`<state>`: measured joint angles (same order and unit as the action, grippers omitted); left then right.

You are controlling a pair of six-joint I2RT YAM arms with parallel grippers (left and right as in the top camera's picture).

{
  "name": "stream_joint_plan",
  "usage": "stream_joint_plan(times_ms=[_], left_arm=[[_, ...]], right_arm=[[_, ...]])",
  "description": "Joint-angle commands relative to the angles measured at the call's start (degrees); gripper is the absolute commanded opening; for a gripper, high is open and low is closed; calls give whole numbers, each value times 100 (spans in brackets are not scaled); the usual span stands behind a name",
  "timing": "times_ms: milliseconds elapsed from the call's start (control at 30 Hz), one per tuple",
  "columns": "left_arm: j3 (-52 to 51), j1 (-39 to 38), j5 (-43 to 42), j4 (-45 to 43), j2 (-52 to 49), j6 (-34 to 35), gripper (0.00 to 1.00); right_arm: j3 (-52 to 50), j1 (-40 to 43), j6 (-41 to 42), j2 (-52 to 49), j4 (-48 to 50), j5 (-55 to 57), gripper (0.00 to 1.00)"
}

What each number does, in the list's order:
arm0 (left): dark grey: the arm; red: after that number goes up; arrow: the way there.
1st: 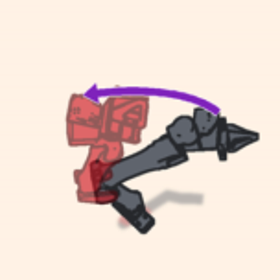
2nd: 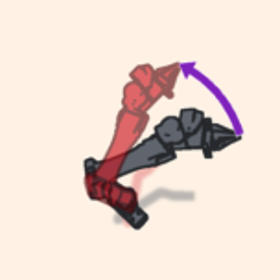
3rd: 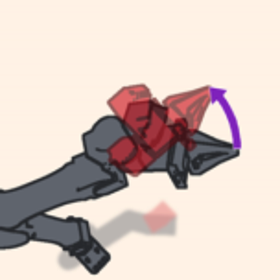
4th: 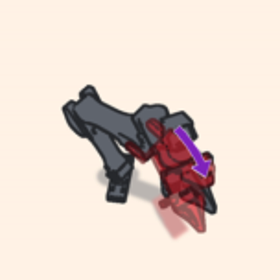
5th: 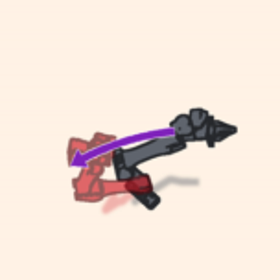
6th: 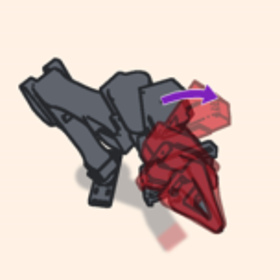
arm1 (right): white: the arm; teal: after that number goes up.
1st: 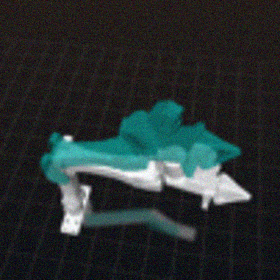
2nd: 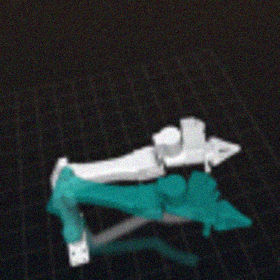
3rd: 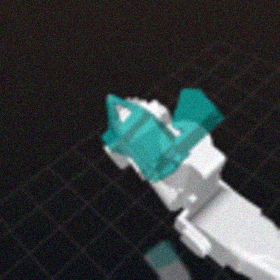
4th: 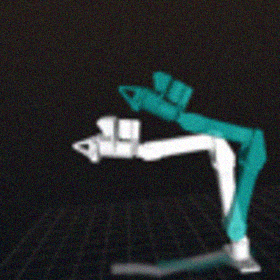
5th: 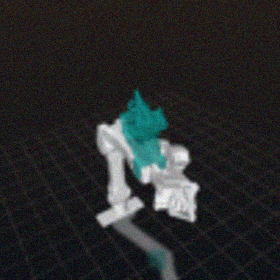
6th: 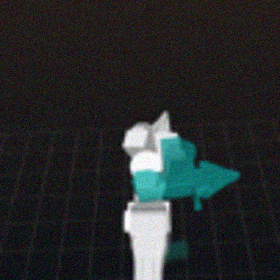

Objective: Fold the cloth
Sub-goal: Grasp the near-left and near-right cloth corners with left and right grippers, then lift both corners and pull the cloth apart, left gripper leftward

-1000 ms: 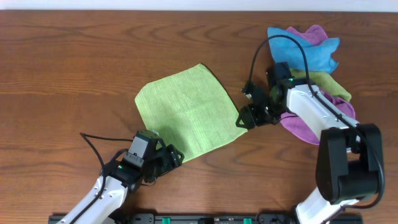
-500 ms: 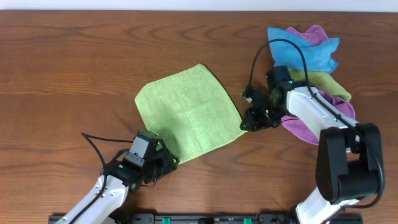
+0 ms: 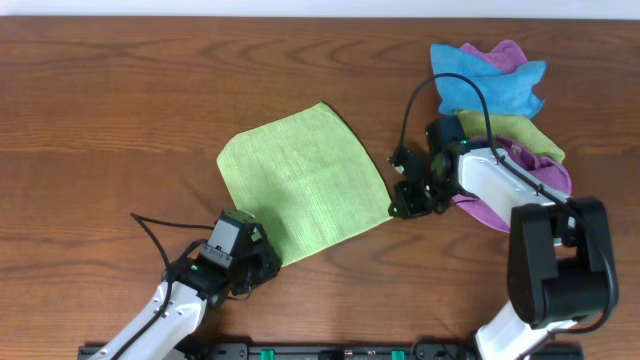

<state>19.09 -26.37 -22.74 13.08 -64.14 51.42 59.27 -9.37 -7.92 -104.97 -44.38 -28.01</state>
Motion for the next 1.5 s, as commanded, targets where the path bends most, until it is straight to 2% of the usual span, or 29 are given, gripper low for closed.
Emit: stream_joint_plan(times_ms=[0, 200, 433, 533, 633, 800, 1033, 1233, 1467], left_arm=[[-39, 0, 22, 15, -35, 7, 6], [50, 221, 24, 317, -2, -229, 6], [774, 778, 232, 1801, 339, -1161, 6], [1215, 1110, 562, 2549, 540, -1526, 6], [1502, 1392, 662, 2916, 680, -1797, 6], [1526, 1495, 667, 2942, 684, -1805, 6], [1528, 1631, 778, 2754, 684, -1799, 6], [1528, 2041, 721, 1788, 584, -1709, 6], [1532, 2371, 251, 765, -260, -1810, 6]], right_arm=[[-2, -46, 129, -15, 31, -264, 1], [70, -66, 223, -13, -177, -763, 1], [70, -380, 391, -13, -514, -809, 1], [68, -664, 566, -13, -503, -892, 1], [70, -981, 798, -4, -297, -890, 1], [227, -1126, 1250, 57, 96, -894, 1], [1126, -1123, 1416, 107, 92, -885, 1], [1558, -1123, 1829, 101, 612, -431, 2], [1563, -1123, 2090, -129, 1429, -389, 2]])
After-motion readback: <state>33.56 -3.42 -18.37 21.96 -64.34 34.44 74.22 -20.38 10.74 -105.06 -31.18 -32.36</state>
